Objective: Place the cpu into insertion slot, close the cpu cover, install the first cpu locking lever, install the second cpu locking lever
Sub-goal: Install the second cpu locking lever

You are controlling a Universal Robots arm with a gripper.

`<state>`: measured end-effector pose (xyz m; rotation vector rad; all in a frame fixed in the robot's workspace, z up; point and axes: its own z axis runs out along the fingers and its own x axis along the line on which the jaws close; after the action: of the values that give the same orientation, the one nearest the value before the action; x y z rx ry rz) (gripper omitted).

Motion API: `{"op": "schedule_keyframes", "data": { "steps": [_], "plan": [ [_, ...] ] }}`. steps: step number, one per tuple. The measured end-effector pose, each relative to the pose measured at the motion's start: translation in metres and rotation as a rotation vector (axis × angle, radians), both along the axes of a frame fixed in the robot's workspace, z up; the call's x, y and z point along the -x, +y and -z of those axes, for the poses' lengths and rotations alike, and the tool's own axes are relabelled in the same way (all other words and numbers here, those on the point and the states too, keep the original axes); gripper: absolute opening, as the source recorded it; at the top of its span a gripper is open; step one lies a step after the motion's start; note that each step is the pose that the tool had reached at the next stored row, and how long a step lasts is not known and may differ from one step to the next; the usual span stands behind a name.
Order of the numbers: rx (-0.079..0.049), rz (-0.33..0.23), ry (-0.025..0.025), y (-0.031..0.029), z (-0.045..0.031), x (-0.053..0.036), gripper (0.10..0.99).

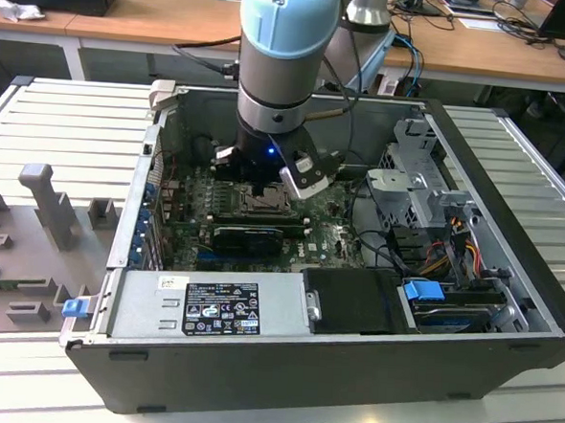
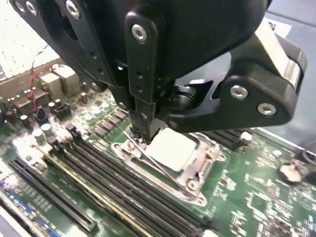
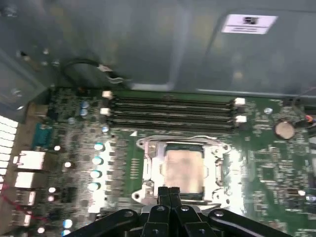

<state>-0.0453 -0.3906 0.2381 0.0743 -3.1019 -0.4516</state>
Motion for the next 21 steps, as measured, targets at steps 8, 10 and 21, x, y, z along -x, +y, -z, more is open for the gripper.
{"op": "schedule_keyframes", "data": {
  "steps": [8,10,21],
  "plan": [
    [0.000,0.000,0.0005,-0.0133,-0.0060,-0.0032,0.106],
    [-0.001,0.000,0.0005,-0.0149,-0.0023,-0.0032,0.106],
    [-0.006,-0.001,0.0006,-0.0161,0.0259,0.0160,0.106]
  ]
}}
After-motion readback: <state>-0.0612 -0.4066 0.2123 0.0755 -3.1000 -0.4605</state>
